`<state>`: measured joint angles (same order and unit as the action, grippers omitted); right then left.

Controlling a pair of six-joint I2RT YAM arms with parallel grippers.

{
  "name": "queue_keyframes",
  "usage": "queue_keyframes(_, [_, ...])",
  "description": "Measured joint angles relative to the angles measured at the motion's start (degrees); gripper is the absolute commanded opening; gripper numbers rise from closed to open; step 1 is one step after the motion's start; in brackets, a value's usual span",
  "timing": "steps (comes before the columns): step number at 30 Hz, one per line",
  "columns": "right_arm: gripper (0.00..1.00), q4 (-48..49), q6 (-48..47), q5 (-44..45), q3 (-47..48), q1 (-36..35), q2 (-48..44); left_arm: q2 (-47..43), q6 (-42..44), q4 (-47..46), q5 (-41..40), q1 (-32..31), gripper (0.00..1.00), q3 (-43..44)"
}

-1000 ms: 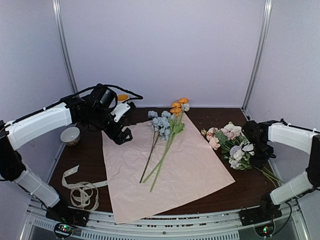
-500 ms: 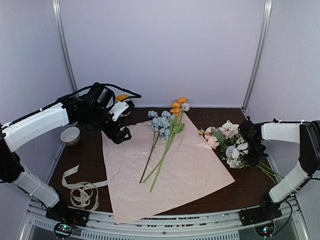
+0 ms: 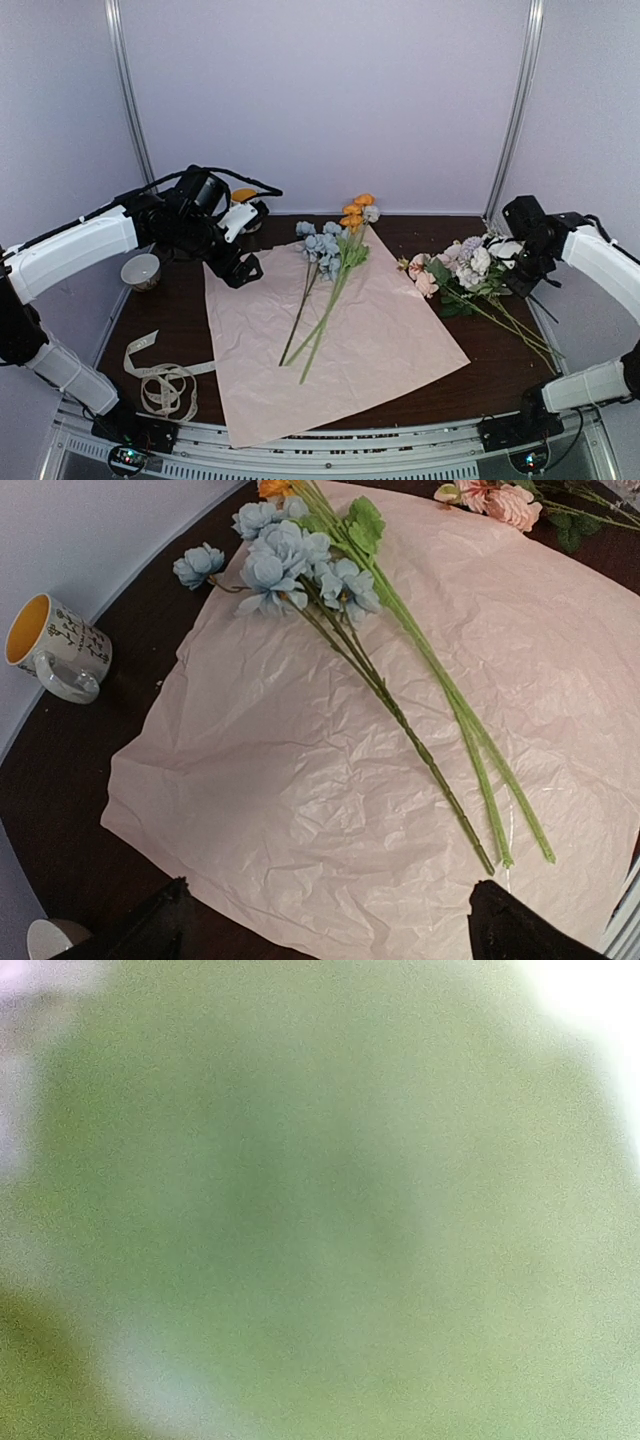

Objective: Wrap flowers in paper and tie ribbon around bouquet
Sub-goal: Pick up the fake flower from the corner of the board, then place the fake flower on the flattened wrapping paper.

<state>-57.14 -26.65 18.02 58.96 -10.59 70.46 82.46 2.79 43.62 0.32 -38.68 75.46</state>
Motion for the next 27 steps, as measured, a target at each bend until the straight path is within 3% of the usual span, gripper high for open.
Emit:
queue_keyframes(5, [0.0, 2.6, 4.96, -13.14, 10.82, -2.62, -12.63, 0.2, 0.2, 0.0, -0.09, 0.0, 0.98, -0.04])
queue_keyframes(8, [0.0, 15.45, 12.5, -22.86, 8.92, -8.31, -21.42, 0.5, 0.26, 0.0, -0.07, 0.0, 0.98, -0.04])
queue_keyframes(11, [0.0, 33.27, 23.04, -30.23, 1.68, -15.23, -23.89, 0.61, 0.31, 0.0, -0.07, 0.0, 0.98, -0.04])
queue_keyframes(14, [0.0, 52.37, 35.34, -37.94, -2.8, -22.82, -14.25, 0.92, 0.31, 0.0, -0.07, 0.0, 0.98, -0.04])
queue_keyframes(18, [0.0, 66.9, 48.72, -40.76, -0.81, -29.03, 3.61, 1.57, 0.28, -0.02, -0.07, 0.0, 0.97, -0.09])
queue_keyframes(21, [0.0, 71.01, 59.14, -41.81, 2.19, -31.47, 14.49, 1.88, 0.31, 0.0, -0.09, 0.0, 0.98, -0.11])
queue_keyframes(27, [0.0, 69.57, 75.38, -45.9, 15.52, -32.09, 30.53, 1.92, 0.31, -0.02, -0.39, 0.0, 0.98, -0.15])
